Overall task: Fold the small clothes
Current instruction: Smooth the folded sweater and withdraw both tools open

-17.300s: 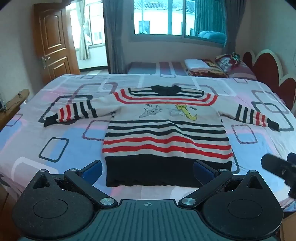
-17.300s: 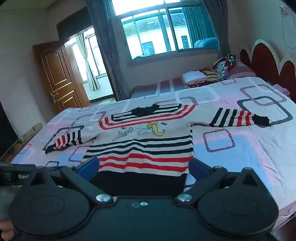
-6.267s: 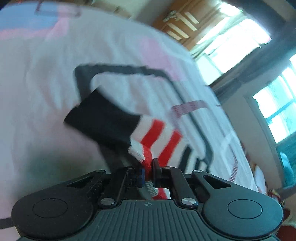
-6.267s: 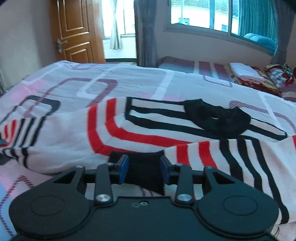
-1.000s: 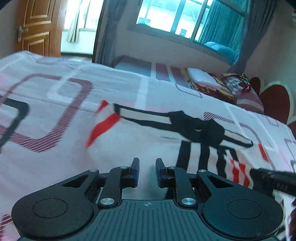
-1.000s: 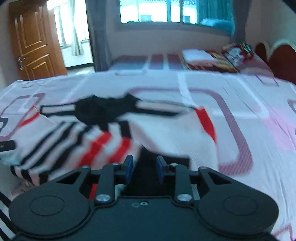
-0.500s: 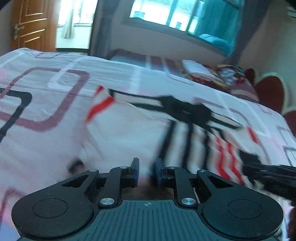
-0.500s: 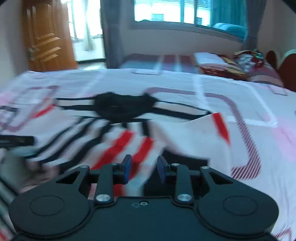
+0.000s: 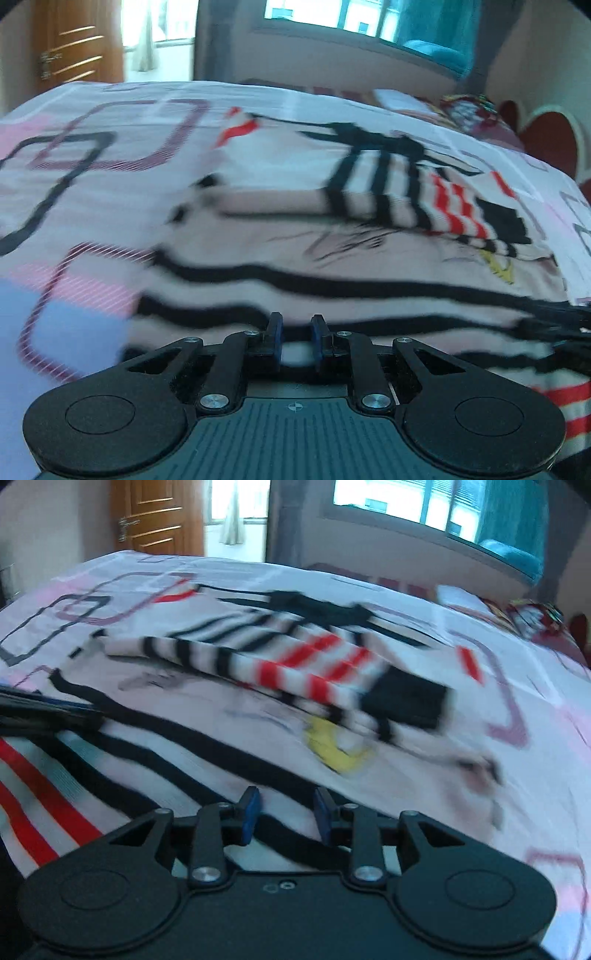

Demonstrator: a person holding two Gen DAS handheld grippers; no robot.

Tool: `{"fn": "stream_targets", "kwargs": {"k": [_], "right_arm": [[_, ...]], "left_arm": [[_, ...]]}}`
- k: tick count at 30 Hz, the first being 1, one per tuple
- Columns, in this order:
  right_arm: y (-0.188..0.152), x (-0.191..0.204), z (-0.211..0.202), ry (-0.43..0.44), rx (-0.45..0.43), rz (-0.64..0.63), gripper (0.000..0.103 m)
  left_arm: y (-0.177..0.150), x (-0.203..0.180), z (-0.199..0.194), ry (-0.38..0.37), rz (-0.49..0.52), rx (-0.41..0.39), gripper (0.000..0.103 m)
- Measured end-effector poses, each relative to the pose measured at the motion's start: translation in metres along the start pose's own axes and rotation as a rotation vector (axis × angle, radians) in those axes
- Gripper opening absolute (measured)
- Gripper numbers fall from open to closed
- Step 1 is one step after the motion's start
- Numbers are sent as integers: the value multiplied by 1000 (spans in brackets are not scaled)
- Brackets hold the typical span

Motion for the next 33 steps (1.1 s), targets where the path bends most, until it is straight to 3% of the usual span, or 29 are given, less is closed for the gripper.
{"fn": "stream_targets", "kwargs": {"k": [5,8,13,17,21,27,31,33], "right_arm": [[-25,-44,-28,-95,-5,53,32],[-25,-48,-38,-126,2,94,32],[-13,5,-59,-7,-62,171,33],[-12,57,-61,48,-54,179,33],[-40,64,-60,-67,18,68,32],[-70,18,-97,-215,19,140,33],[-78,20,-111,-250,25,157,34],[-75,31,-117,-226,4,177,35]], "left_arm": [[-8,21,-17,54,-53,23,18],[-6,7,-37,3,-55,9,18],[-17,-30,-49,-143,30,10,18],[-43,-22,-50,-155,63,37,18],[-54,6,-69,-165,46,27,17],[-61,20,-84,-153,37,37,18],[-62,17,-93,-143,26,57,18],[-63,12,-98,-151,32,68,18]]}}
Point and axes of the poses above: each gripper's, at about its wrist camera, not at the fingertips, and z roughly the way its jaws point, x to its left, y to its top, the point moved 6 cm from there along z, roughly the way its jaws point, and after that the axes turned 11 degrees about -x, right-handed, at the moved point
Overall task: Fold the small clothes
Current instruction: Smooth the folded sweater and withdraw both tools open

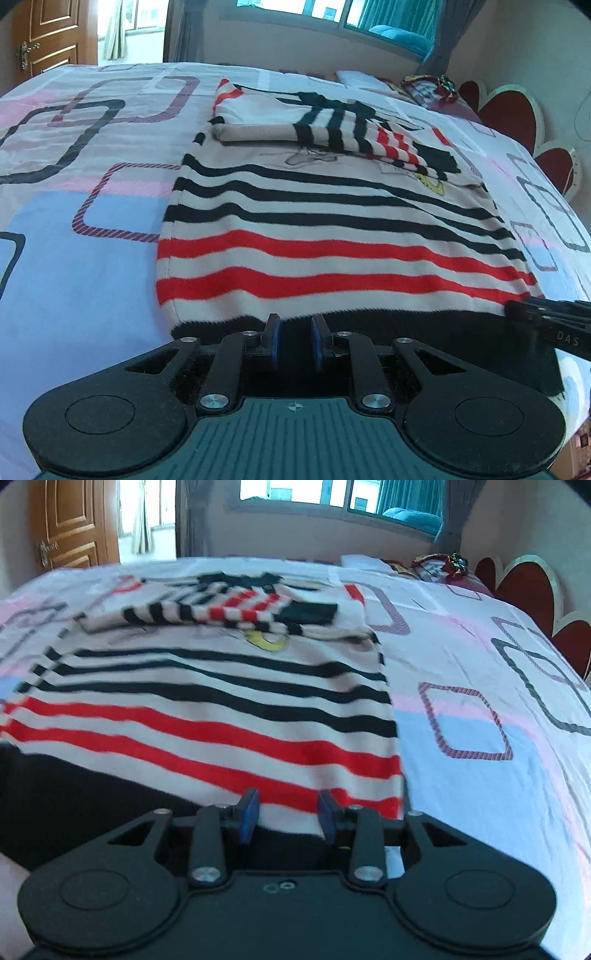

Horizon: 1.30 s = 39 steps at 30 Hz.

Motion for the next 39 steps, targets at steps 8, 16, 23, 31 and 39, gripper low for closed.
{"fn": "stream_targets", "kwargs": {"k": [8,16,23,31,39], "right_arm": [[8,59,-25,173,-33,43,40],[-12,68,-15,129,23,-18,42],[-24,43,-24,66,17,-32,45],[-20,9,-39,15,7,32,48],[-28,-34,-43,-67,34,145,56]], "left_arm": [[-2,-10,-22,48,25,-76,103],[-20,5,-10,76,23,-8,102],[-30,12,-12,76,52,-4,103],[-26,16,-16,51,13,-19,89],[-26,15,-16,2,5,-4,88]]}}
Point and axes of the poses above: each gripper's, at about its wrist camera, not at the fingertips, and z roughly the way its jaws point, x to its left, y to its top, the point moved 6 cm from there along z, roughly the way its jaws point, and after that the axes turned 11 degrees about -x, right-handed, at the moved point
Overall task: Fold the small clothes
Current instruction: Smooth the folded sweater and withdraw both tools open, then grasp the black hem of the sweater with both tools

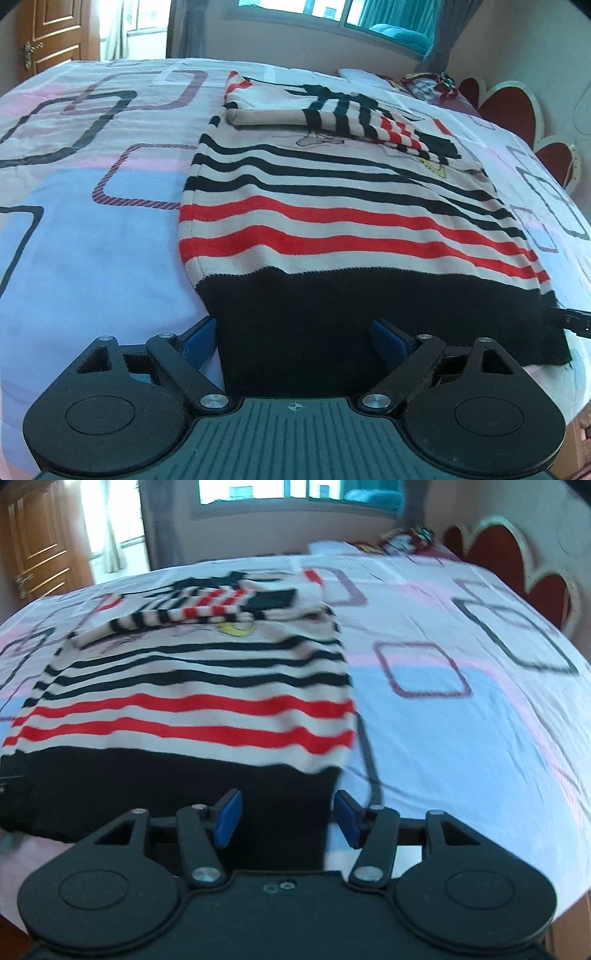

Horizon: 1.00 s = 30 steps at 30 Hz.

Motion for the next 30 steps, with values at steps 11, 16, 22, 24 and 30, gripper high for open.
{"fn": "stream_targets", "kwargs": {"k": [11,16,22,24,30], "right_arm": [[-13,-9,6,46,60,95,49],[-11,-9,7,59,84,63,49],[1,-6,4,-2,8,7,55],[12,1,-7,11,-59,-58,54],[13,40,0,198,-28,-40,39]], "left_arm": [[2,9,-4,-26,-33,18,51],[2,12,-3,-21,16,33,53],[17,11,-15,37,1,-48,67],[26,11,-22,41,3,-81,67],[22,-17,-8,-60,31,-59,67]]}}
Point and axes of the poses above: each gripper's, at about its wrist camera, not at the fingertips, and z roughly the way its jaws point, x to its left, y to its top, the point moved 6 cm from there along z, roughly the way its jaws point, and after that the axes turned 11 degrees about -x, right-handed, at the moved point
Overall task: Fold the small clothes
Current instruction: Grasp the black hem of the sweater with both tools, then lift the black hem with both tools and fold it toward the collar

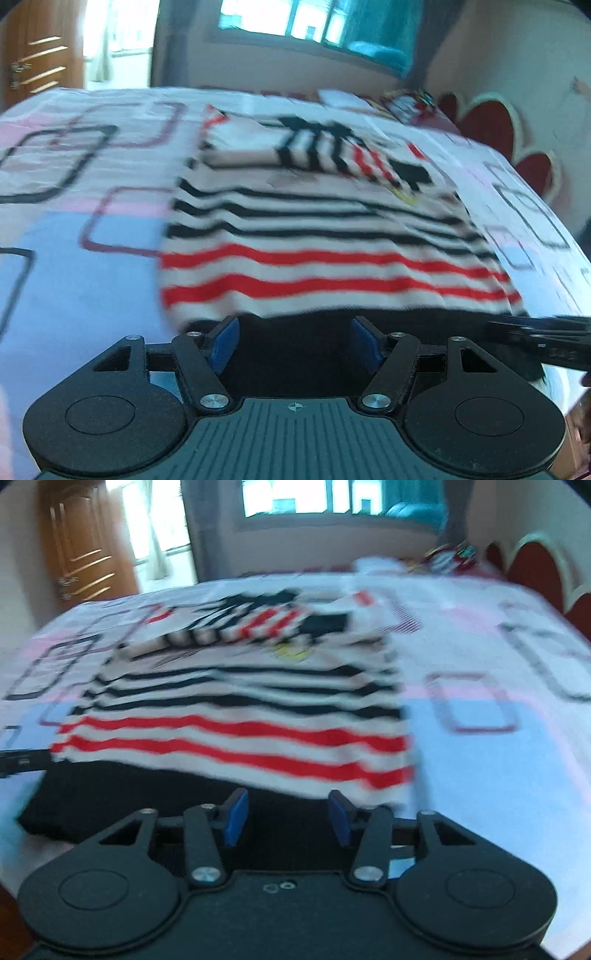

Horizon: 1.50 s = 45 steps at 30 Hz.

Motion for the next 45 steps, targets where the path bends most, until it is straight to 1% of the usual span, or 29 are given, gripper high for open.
{"fn": "stream_targets", "kwargs": {"k": [2,4,5,7,9,11,12,13,14,15,17,19,22,24,25,26,27,28,29,30,34,35,36,38,39,40,41,42,45], "right_arm": [[-7,14,9,37,26,-1,36],[-15,25,17,50,55,-44,35],[-17,28,17,39,61,-68,35],[-21,20,13,-4,51,-110,36],[-23,4,5,-47,48,-106,38],[-24,-10,0,-75,56,-94,39],[-24,-17,-3,-90,62,-89,40],[-24,-20,-6,-99,63,-86,40],[-24,-24,-9,-113,64,-83,43],[-23,-28,-13,-128,61,-78,43],[-22,-35,-18,-132,54,-46,46],[-23,-42,-18,-125,64,29,51],[-30,-51,-12,-93,87,162,52],[-30,-52,-11,-90,84,199,52],[-31,-51,-11,-94,86,204,51],[-30,-51,-11,-99,87,210,49],[-29,-50,-10,-99,88,215,48],[-28,-49,-9,-99,90,214,47],[-28,-46,-9,-102,92,203,43],[-28,-44,-9,-100,94,193,39],[-29,-31,-5,-105,106,116,38],[-29,-29,-3,-105,105,107,38],[-29,-29,-1,-102,104,103,38],[-28,-29,2,-95,97,83,38],[-27,-28,3,-95,100,79,35],[-26,-27,3,-89,102,73,29],[-24,-25,3,-67,99,70,16],[-23,-24,3,-52,102,75,12],[-18,-25,0,-33,103,98,12]], "left_arm": [[-13,2,12,25,4,55,67],[-18,2,9,27,44,33,67],[-21,2,6,34,72,36,67],[-23,5,-2,45,84,38,67],[-23,5,-9,63,91,36,67],[-21,6,-12,98,110,35,67],[-19,5,-15,114,117,34,70],[-18,5,-18,132,124,32,77],[-16,7,-20,153,129,27,95],[-14,9,-21,173,130,14,100],[-11,14,-23,173,104,2,100],[-12,20,-17,145,47,38,100],[-19,28,-8,119,-54,80,99],[-24,29,-4,112,-84,91,85],[-25,28,-2,109,-78,90,85],[-26,26,-2,102,-72,85,83],[-27,24,-1,96,-67,86,77],[-27,22,0,91,-60,88,76],[-26,20,1,84,-56,90,71],[-25,19,2,78,-53,93,64],[-21,19,4,70,-61,102,49],[-20,19,3,68,-62,102,41],[-19,20,4,61,-66,104,28],[-18,20,6,36,-82,121,15],[-17,20,7,27,-89,126,12],[-16,19,8,14,-91,133,12],[-14,19,9,5,-93,135,12],[-13,19,8,-5,-96,135,11],[-5,18,3,-41,-84,115,11]]}}
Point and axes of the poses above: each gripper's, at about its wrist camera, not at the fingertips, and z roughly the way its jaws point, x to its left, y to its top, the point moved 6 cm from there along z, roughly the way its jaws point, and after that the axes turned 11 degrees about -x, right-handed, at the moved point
